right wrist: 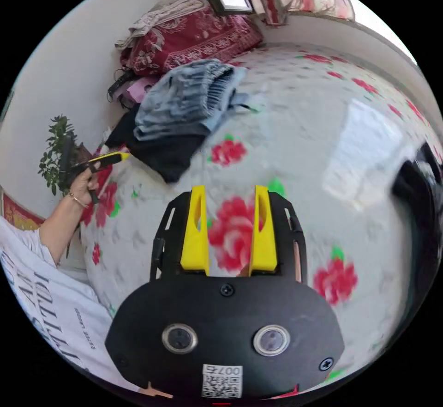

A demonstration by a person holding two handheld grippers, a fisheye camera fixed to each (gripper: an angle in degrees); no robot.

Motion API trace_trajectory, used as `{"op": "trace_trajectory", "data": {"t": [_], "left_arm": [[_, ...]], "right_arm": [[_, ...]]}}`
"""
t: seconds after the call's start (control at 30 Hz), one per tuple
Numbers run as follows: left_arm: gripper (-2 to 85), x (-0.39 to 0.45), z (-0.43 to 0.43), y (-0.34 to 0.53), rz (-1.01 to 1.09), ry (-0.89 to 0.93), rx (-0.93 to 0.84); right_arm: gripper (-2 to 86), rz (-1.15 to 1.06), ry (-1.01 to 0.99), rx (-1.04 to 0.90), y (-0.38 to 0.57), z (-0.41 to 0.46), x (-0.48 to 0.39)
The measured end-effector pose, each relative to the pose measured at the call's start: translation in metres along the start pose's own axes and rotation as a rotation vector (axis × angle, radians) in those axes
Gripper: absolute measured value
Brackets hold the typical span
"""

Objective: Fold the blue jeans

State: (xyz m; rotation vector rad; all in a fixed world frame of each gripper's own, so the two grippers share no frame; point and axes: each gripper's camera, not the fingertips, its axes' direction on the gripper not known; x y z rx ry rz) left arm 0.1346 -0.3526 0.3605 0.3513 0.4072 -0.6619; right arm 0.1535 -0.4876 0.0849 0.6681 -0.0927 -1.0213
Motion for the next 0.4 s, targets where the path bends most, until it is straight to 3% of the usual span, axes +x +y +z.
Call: {"op": "trace_trajectory", "data": {"t": [0.13, 0.2, 0.3, 0.4], "left_arm": [[11.1, 0.058, 0.001, 0.091, 0.115, -0.026, -0.194], [7.4, 0.1, -0.005, 0.136, 0.235, -0.06, -0.258], [3.1, 0.139, -0.011, 0.164, 0.383, -0.118, -0.341], [0.4, 0.16, -0.009, 0.17, 0.444, -0.129, -0.393]], "right_arm": [[11.9, 0.259, 0.19, -0.044, 0.111, -0.057, 0.073], [11.8, 0.424, 0.42, -0.018, 0.163, -0.119, 0.121], [11.7, 0.549, 0.767, 0.093, 0.197, -0.206, 0.17], [11.5, 0.618, 0.901, 0.065, 0.202, -0.257, 0.226]]}}
